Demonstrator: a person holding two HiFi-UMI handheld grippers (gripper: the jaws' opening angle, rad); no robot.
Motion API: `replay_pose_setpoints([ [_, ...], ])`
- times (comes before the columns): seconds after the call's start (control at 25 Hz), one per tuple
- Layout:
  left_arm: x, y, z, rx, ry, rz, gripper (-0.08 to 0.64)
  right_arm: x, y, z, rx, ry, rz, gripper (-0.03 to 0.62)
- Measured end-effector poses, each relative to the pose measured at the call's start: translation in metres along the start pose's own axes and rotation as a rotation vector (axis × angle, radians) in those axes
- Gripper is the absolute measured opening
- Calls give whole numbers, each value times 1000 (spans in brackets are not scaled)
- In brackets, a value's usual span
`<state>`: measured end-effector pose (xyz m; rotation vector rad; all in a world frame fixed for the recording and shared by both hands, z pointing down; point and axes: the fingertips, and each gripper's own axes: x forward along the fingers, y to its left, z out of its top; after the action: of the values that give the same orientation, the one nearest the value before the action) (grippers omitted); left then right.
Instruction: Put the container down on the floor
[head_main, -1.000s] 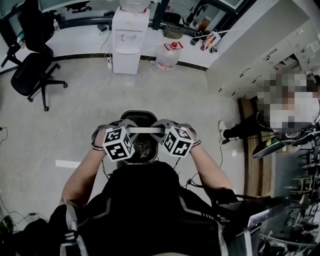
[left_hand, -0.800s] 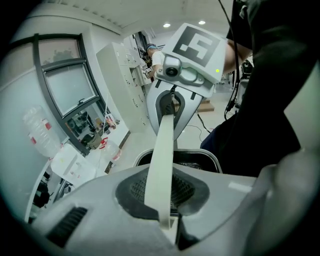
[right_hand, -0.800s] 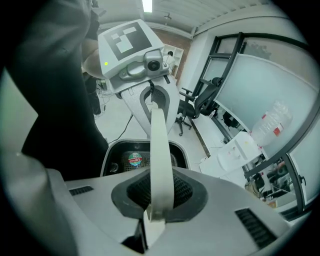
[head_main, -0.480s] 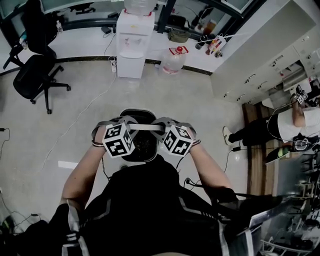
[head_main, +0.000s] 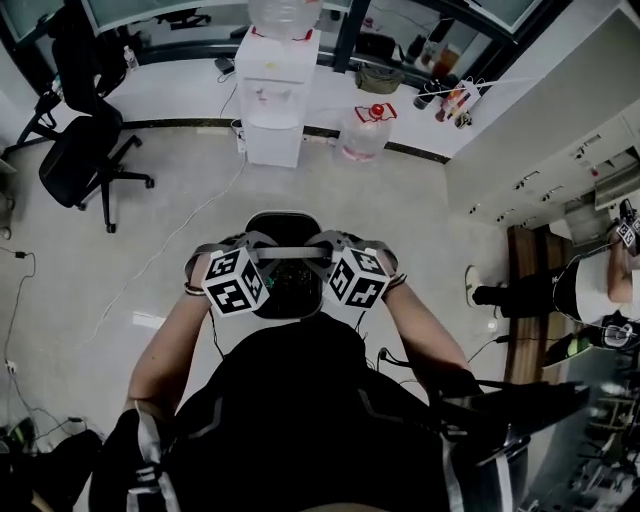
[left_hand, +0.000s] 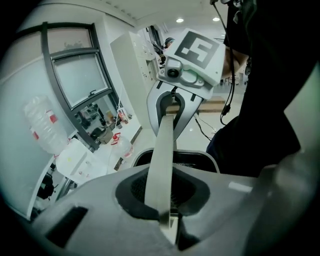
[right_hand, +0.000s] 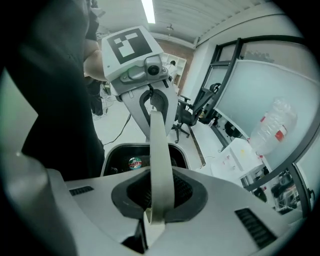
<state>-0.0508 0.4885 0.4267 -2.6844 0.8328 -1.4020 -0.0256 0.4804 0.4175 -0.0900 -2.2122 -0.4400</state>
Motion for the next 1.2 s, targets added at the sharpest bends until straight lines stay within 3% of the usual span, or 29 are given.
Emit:
replay_pose_setpoints([
  [0.28,40,53,31,7,28,42,28,-6,-60,-38,2,-49,26,35],
  [0.64,84,109,82,-5,57,24,28,-33,-135,-82,-18,-82,12,35],
  [0.8,105,121,90,18,85,5,26,-33,-151,-103,-16,-68,11,35],
  [1.2,159,177,104,56,43,-31,27,-16,-212,-147,60,-22,-22,35],
])
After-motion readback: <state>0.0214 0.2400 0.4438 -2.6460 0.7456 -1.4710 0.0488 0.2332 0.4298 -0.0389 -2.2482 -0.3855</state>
